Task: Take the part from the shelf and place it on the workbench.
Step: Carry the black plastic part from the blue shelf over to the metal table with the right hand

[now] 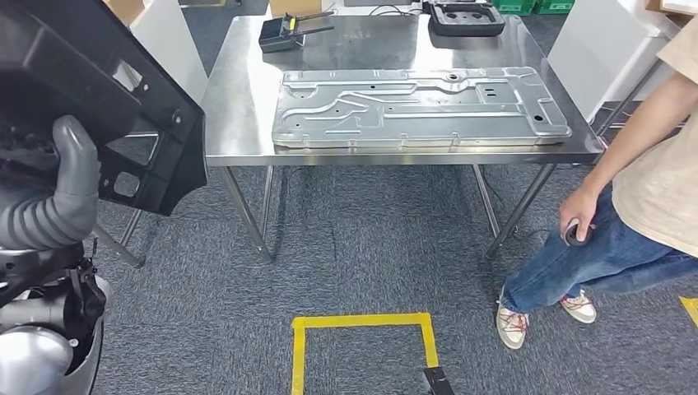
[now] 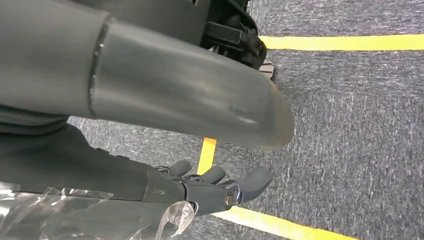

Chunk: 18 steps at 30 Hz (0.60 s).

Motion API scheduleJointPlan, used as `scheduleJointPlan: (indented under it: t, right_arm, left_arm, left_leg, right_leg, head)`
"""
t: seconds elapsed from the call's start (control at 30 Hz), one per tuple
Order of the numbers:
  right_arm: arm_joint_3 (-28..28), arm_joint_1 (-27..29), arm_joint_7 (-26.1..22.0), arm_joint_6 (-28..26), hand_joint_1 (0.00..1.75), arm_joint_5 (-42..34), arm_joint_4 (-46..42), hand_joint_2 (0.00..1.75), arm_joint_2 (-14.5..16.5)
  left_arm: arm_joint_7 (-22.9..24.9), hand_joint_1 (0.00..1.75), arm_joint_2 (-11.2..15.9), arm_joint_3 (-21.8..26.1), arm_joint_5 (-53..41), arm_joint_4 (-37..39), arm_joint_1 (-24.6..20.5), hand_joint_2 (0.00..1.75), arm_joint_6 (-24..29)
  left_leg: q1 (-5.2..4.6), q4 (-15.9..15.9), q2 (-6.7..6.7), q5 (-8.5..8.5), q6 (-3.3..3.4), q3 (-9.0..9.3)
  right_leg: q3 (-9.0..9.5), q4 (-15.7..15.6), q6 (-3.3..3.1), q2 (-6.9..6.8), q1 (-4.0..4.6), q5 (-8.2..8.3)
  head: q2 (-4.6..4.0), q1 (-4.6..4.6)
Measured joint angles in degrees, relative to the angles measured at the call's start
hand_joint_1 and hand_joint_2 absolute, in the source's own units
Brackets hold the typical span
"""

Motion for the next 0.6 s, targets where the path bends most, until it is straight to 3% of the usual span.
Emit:
scheduleJointPlan:
  t: [0.07, 0.1, 0.17, 0.27, 0.33, 0.4, 0.47, 0.53, 0.6]
  right_arm:
    - [0.05, 0.04, 0.01, 0.0, 0.0, -0.01, 0.01, 0.0, -0.09]
    - [0.07, -0.01, 0.02, 0.0, 0.0, 0.0, 0.01, 0.0, -0.16]
    - [0.14, -0.19, 0.01, 0.0, 0.0, 0.01, 0.01, 0.0, -0.25]
    - [0.4, -0.47, -0.07, -0.01, 0.0, -0.12, -0.01, 0.0, -0.19]
    - [0.48, -0.52, -0.14, -0.02, 0.0, -0.32, -0.01, 0.0, -0.16]
    - [0.52, -0.52, -0.2, -0.02, 0.0, -0.46, -0.01, 0.0, -0.18]
    - [0.56, -0.49, -0.25, -0.02, 0.0, -0.53, -0.01, 0.0, -0.18]
    - [0.58, -0.48, -0.27, -0.02, 0.0, -0.58, -0.01, 0.0, -0.18]
    - [0.59, -0.49, -0.34, -0.02, 0.0, -0.69, -0.01, 0.0, -0.17]
  left_arm:
    - [0.0, 1.75, 0.01, 0.0, 0.02, 0.0, -0.01, 1.75, -0.04]
    - [0.01, 1.75, 0.01, 0.02, 0.08, 0.0, -0.04, 1.75, -0.07]
    - [-0.04, 1.75, 0.03, 0.03, 0.27, -0.02, -0.08, 1.75, -0.17]
    - [-0.22, 1.75, 0.11, 0.11, 0.63, -0.12, -0.14, 1.75, -0.36]
    - [-0.32, 1.75, 0.15, 0.17, 0.87, -0.17, -0.12, 1.75, -0.61]
    - [-0.35, 1.75, 0.15, 0.14, 1.02, -0.17, 0.12, 1.75, -0.86]
    - [-0.35, 1.75, 0.15, 0.1, 1.08, -0.17, 0.29, 1.75, -1.01]
    - [-0.35, 1.75, 0.15, 0.08, 1.15, -0.17, 0.29, 1.75, -1.06]
    - [-0.42, 1.75, 0.15, 0.07, 1.37, -0.25, 0.2, 1.75, -1.33]
  left_leg:
    - [-0.14, 0.14, -0.26, -0.81, -0.41, 0.82]
    - [-0.24, 0.23, -0.31, -1.19, -0.68, 1.04]
    - [-0.38, 0.29, -0.35, -1.81, -1.28, 1.19]
    - [-0.11, 1.52, -0.16, -2.97, -2.26, 0.9]
    - [0.27, 7.4, 0.06, -5.53, -3.15, -2.06]
    - [0.71, 15.4, 0.12, -7.99, -3.83, -6.77]
    - [0.99, 18.34, 0.16, -7.44, -4.11, -9.31]
    - [1.08, 17.19, 0.19, -5.83, -4.14, -9.37]
    - [0.93, 9.55, 0.63, -1.62, -3.75, -6.32]
  right_leg:
    - [2.85, -8.11, -0.38, 0.15, 0.08, 4.74]
    - [3.96, -11.03, -0.55, 0.23, 0.12, 5.98]
    - [4.79, -13.14, -0.93, 0.33, 0.35, 6.12]
    - [5.23, -13.35, -1.7, 0.3, 0.11, 5.75]
    - [5.7, -13.44, -2.13, 0.27, -0.11, 5.41]
    - [6.15, -13.42, -2.26, 0.26, -0.14, 4.88]
    - [6.82, -13.41, -2.13, 0.29, -0.18, 4.24]
    - [7.35, -13.42, -1.97, 0.32, -0.22, 3.8]
    - [8.52, -13.51, -1.51, 0.31, -0.25, 2.92]
  head:
    - [0.0, 0.0]
    - [0.0, 0.0]
    - [0.01, -0.01]
    - [0.01, -0.08]
    - [0.0, -0.24]
    - [0.0, -0.32]
    - [0.01, -0.33]
    - [0.01, -0.33]
    - [0.0, -0.33]
